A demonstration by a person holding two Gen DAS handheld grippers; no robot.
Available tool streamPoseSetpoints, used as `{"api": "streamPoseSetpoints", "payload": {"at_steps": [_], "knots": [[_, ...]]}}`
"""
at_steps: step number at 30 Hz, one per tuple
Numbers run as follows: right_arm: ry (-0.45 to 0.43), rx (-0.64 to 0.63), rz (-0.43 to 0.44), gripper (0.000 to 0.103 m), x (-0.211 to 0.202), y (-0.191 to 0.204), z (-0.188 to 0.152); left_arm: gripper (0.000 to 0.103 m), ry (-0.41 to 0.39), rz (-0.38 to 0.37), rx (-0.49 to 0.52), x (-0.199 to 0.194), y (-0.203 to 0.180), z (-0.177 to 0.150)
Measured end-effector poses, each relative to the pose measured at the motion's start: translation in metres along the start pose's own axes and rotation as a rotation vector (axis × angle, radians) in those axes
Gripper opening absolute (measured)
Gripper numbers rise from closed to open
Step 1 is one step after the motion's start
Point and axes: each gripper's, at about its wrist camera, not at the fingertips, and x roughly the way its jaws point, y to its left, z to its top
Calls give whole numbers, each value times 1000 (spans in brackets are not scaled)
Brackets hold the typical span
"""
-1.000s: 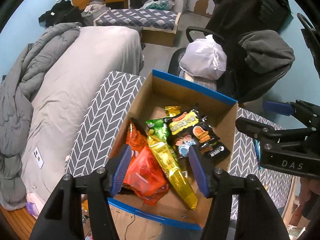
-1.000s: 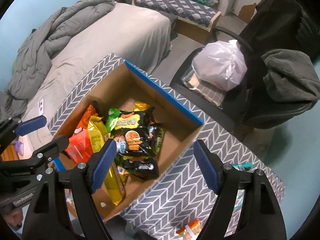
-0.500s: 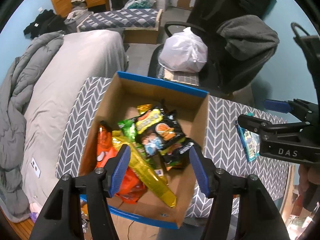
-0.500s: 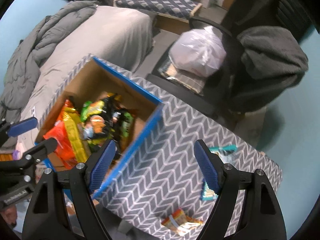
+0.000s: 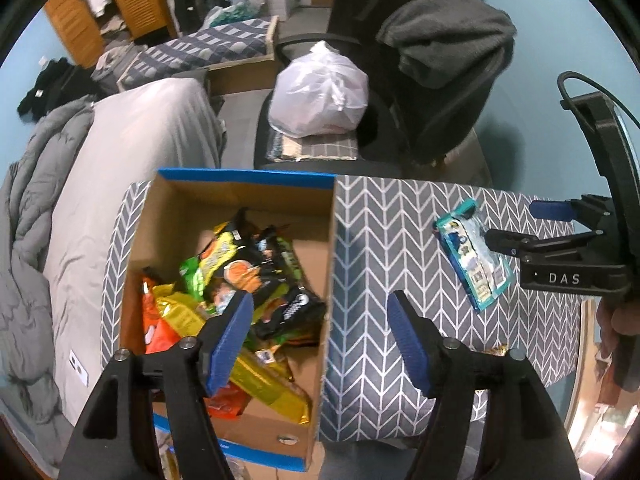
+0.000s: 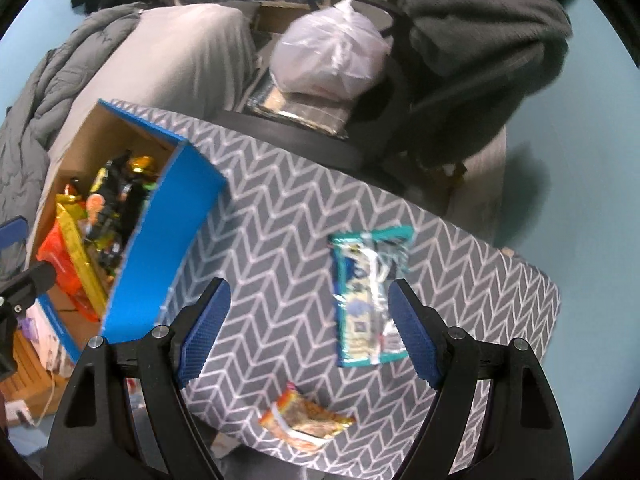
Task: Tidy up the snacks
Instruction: 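Move both grippers back toward the teal-silver bag on the table, then grasp the teal-silver bag with the right gripper and lift it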
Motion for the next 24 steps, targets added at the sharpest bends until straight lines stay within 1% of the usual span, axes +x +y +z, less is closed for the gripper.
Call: {"api": "streamPoseSetpoints", "payload": {"at_steps": [5,11,18,24], "knots": [[30,31,3,81,16,-29,-8,72,26,3,69,12,-29,6],[84,58,19,81,48,-59,-19,72,59,16,137,33,-58,10],[135,68,54,81,84,-73,-28,72,108,39,193,65,-85,9],[157,58,52,81,115,-76,-26,72,124,34,238,85,-101,5]]}}
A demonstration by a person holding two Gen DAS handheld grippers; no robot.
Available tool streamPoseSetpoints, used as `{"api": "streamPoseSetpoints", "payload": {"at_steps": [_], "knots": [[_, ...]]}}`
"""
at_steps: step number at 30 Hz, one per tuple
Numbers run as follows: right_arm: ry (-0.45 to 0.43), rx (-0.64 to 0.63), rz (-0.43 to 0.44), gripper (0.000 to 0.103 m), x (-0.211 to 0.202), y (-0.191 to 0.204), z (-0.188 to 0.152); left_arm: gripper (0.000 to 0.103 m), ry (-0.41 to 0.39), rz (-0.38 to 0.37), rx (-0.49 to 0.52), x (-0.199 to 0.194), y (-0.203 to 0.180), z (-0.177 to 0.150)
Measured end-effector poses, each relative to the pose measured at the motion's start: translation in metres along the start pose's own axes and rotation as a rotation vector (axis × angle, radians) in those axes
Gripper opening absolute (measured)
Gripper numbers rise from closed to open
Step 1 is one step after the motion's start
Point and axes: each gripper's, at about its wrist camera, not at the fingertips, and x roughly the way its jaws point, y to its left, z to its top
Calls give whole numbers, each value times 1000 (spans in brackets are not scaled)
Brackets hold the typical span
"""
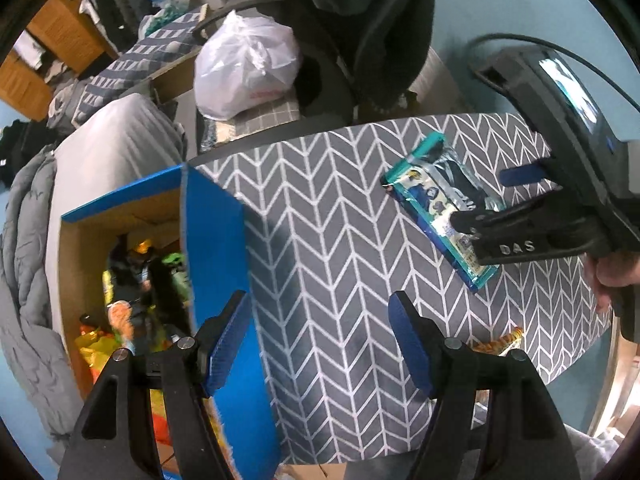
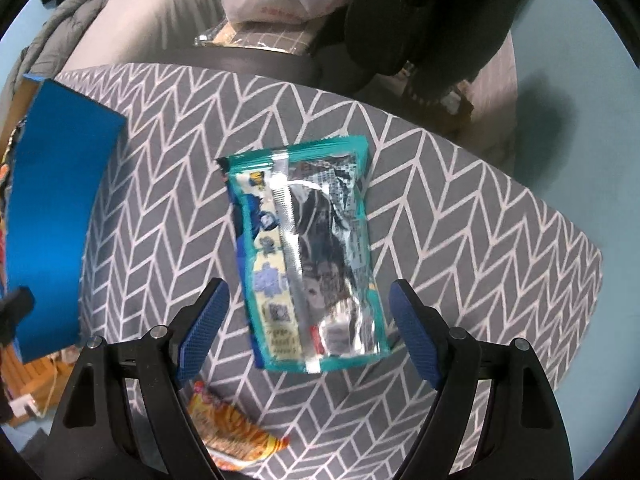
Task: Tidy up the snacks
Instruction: 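Grasp the teal-silver bag with the right gripper and lift it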
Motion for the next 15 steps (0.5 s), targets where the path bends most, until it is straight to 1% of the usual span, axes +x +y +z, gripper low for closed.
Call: {"api": "streamPoseSetpoints", "payload": {"at_steps": [2,7,15], "knots": [[2,-2,9,81,8,0,4,72,9,-5,5,8,-4,0],[12,-20,-8,81,25,5,13,72,25,-22,12,24,-10,0],[42,-53,-84,82,54,17,19,72,55,-23,7,37,-12,-4]]}}
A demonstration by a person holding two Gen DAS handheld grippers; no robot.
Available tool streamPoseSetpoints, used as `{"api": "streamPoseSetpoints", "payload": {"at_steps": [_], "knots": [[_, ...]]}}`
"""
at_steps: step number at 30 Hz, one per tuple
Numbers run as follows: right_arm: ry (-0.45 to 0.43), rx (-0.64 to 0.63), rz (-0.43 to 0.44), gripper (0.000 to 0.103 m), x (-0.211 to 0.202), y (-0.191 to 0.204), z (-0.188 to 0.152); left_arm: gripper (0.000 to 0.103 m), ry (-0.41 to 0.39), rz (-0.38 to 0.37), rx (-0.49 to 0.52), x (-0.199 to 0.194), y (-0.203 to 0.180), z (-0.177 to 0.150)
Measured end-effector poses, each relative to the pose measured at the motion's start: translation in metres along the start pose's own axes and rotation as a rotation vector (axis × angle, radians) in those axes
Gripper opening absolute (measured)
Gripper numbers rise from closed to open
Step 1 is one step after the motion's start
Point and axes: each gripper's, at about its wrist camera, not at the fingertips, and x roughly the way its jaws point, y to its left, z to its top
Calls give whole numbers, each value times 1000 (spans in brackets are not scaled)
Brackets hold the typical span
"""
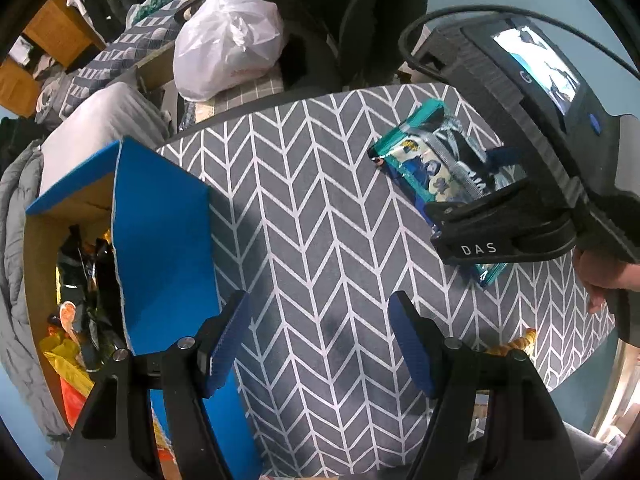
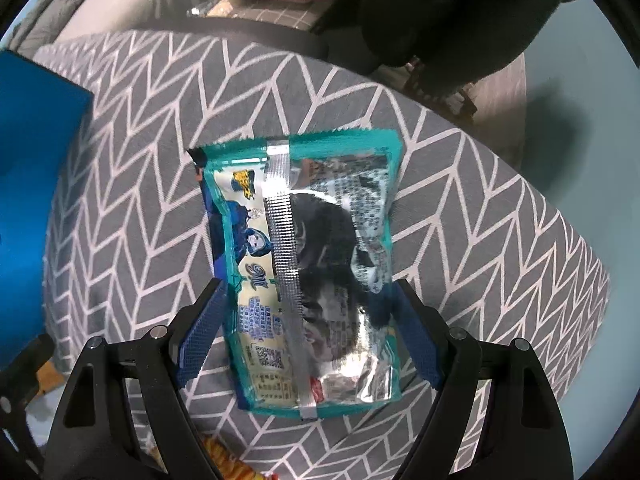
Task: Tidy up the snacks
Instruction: 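Grasp the teal-silver bag with the right gripper and lift it, then grasp the orange-white packet with the left gripper while the right gripper holds the teal-silver bag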
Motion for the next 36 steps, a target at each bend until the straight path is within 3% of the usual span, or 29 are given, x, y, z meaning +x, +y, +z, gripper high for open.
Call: {"api": "streamPoseSetpoints", "payload": {"at_steps": [6,10,15,24,32,36], "knots": [[-27,-6,-25,80,4,7,-1,72,32,-22,-54,1,2,-8],[-42,-29,-38,60,-4,10,-14,72,59,-65,-168,-2,6,-18],[-62,-65,6,50,-19,10,-32,72,104,-144,-358,-2,5,-39],[-54,-134,46,50,-25,1,-71,72,194,-235,-707,10,-18,-88],[-32,-272,19,50,-30,-3,-124,72,249,-281,-862,26,-48,-106],[-24,-279,18,50,-30,-14,-150,72,280,-283,-904,38,-67,-112]]}}
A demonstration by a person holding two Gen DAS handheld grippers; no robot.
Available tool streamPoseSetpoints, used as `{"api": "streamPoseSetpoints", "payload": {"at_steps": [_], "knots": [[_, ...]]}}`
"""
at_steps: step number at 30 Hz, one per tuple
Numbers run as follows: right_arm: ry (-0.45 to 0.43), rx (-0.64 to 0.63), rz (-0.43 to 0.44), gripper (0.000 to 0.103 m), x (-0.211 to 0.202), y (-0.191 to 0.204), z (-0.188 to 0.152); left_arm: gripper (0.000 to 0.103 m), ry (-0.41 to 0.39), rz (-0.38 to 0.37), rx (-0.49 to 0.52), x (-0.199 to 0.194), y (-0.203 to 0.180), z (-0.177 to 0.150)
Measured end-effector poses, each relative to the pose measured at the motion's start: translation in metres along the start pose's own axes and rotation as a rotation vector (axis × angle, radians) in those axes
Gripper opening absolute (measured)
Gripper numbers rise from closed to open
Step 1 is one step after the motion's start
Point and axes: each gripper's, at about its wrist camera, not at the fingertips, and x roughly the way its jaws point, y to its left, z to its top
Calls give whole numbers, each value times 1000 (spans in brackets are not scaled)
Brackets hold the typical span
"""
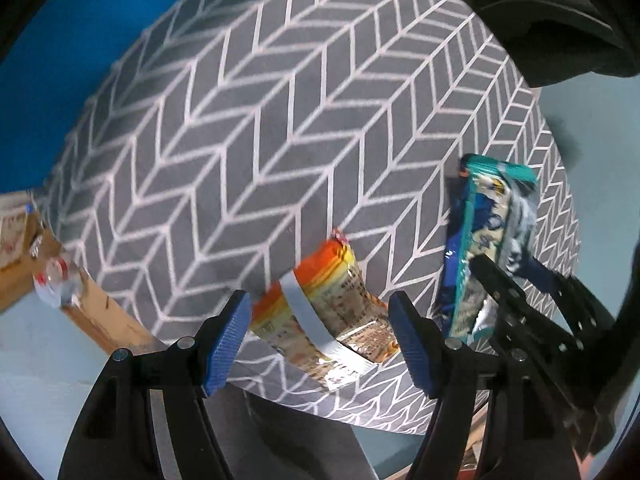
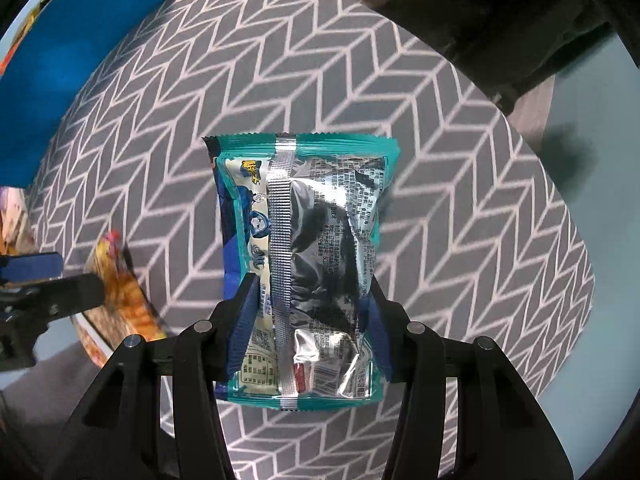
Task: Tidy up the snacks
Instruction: 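Grasp the orange-white packet with the left gripper while the right gripper holds the teal-silver bag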
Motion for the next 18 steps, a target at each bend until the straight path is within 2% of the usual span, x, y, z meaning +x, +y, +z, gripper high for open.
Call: {"api": "streamPoseSetpoints", "payload": {"at_steps": [2,7,12,15,18], "knots": [[0,16,8,50,-3,-5,-11,82,9,4,-19,8,1,-3],[-12,77,30,50,-13,-27,-36,83,31,16,-55,32,5,-17],[-15,118,49,50,-17,-51,-45,83,41,0,-72,46,17,-28],[-15,128,55,50,-17,-48,-52,77,39,20,-34,49,11,-33],[-14,133,58,50,-14,-42,-60,61,34,37,13,50,-8,-33]]}}
